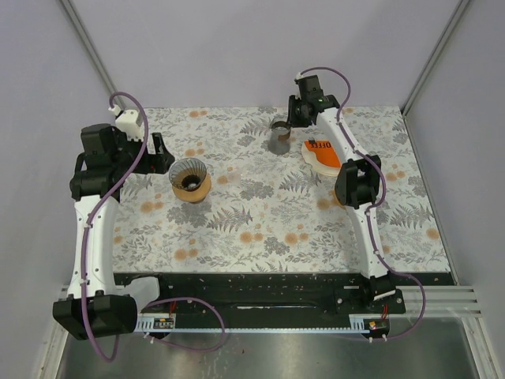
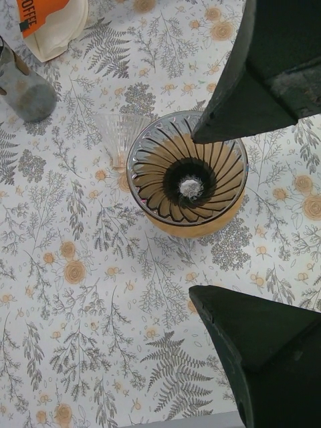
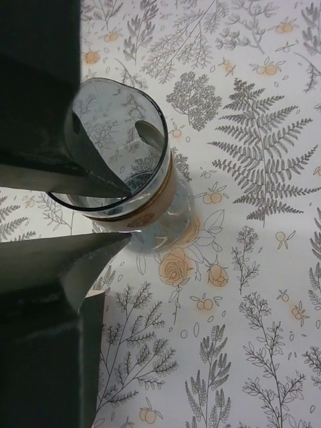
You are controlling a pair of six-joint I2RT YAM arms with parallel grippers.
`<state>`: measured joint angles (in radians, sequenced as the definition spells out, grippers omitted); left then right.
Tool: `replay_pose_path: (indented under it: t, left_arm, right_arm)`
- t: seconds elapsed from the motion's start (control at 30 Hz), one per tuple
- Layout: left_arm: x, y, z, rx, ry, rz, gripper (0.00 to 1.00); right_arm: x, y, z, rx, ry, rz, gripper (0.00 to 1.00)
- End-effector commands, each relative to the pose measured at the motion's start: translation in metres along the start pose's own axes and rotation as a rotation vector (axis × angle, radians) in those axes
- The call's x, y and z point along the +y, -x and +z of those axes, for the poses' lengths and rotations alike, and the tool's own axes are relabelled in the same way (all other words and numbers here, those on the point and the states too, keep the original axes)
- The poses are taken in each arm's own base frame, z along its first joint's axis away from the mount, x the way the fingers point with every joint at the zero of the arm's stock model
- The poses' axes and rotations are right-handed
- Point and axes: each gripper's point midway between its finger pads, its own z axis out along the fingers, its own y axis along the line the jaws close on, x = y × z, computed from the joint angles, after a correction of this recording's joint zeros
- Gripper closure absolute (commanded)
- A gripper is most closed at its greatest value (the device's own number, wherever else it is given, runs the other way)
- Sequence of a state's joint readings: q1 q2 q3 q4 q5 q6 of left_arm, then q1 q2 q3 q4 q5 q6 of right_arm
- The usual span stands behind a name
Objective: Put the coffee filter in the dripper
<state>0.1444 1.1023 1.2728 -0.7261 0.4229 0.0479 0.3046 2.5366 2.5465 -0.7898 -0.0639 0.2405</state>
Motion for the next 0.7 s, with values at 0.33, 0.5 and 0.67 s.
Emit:
replay_pose_path:
  t: [0.33,0.5,0.67]
  left_arm:
    - [0.000,0.011,0.003,-0.045,-0.013,0.014,0.09]
    - [-0.003,0.010,0.005,-0.040,-0.035,0.012,0.09]
    - [-0.002,0.009,0.007,-0.035,-0.035,0.011,0.09]
  right_arm:
    - [-0.006,-0.003,-0.074,-0.040,-0.046,-0.079,1.00]
    - [-0.006,-0.023,-0.120,-0.053,-0.094,-0.111,1.00]
    - [0.009,-0.086,-0.147,0.006,-0.071,-0.131,1.00]
